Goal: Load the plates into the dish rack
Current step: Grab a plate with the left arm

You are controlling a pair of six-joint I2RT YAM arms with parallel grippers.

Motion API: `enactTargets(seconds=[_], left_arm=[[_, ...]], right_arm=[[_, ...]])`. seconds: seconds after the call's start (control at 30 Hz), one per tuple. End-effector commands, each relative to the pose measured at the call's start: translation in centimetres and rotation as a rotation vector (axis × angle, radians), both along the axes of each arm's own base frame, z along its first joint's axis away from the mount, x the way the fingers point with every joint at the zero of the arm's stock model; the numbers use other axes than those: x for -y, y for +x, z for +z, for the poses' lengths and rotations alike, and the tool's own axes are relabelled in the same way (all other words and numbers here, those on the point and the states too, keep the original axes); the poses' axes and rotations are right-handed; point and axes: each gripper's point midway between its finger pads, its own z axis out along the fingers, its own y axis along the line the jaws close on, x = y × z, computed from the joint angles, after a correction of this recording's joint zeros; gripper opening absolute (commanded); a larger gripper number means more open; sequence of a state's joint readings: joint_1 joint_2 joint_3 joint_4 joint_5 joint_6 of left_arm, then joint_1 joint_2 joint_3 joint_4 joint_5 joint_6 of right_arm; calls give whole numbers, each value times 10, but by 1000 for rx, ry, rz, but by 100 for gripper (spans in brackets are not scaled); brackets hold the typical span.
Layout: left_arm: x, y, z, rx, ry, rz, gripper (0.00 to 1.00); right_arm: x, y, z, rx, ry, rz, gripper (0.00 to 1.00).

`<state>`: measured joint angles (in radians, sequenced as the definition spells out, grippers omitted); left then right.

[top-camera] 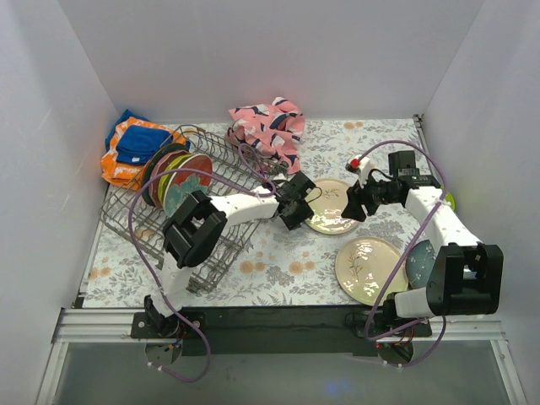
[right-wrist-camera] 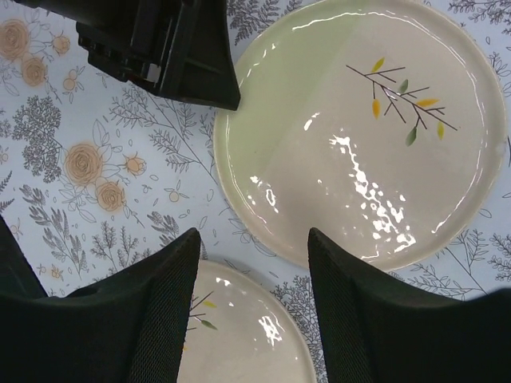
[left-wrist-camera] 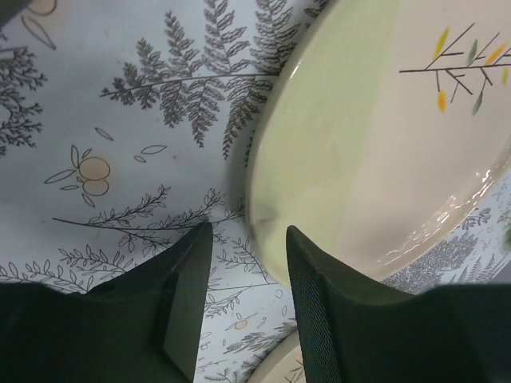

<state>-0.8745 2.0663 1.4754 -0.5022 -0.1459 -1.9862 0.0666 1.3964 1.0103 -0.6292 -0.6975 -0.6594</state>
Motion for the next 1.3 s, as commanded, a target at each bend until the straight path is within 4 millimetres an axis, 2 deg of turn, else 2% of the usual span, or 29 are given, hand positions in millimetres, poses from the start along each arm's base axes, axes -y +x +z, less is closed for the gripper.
enactTargets(seconds=[0.0, 0.07, 0.2, 0.37, 0.53, 0.67, 0.8, 0.83, 0.9, 0.93, 1.07, 1.17, 1.27], left_arm=[[-8, 12, 5, 11, 46, 116, 39], [-11, 13, 0, 4, 74, 127, 26], [-11, 13, -7, -5, 99, 117, 20], [-10, 9, -14, -19, 112, 91, 17], [2, 11, -2, 5, 73, 39, 1], [16, 18, 29, 67, 21, -6, 0], [22, 19, 48, 83, -27, -13, 0], [24, 18, 51, 80, -40, -17, 0], [29, 19, 62, 90, -71, -17, 0], [31, 18, 66, 88, -82, -21, 0], [37, 19, 81, 100, -130, -22, 0], [41, 20, 91, 109, -157, -26, 0], [44, 20, 98, 112, -175, -29, 0]], right_arm=[[-4, -7, 12, 68, 28, 46, 63], [-3, -12, 11, 84, 21, 62, 63], [-3, -23, 5, 121, 0, 115, 64], [-10, -47, -16, 152, -51, 239, 65], [-14, -62, -43, 208, -145, 359, 66], [-10, -53, -57, 284, -246, 351, 68], [-14, -35, -53, 414, -285, 314, 74], [-18, -38, -57, 432, -295, 324, 79], [-19, -27, -56, 497, -333, 302, 80], [-23, -27, -57, 516, -344, 311, 84], [-29, -16, -58, 577, -386, 281, 87], [-31, -14, -71, 585, -427, 275, 89], [-36, -4, -74, 640, -469, 250, 90]])
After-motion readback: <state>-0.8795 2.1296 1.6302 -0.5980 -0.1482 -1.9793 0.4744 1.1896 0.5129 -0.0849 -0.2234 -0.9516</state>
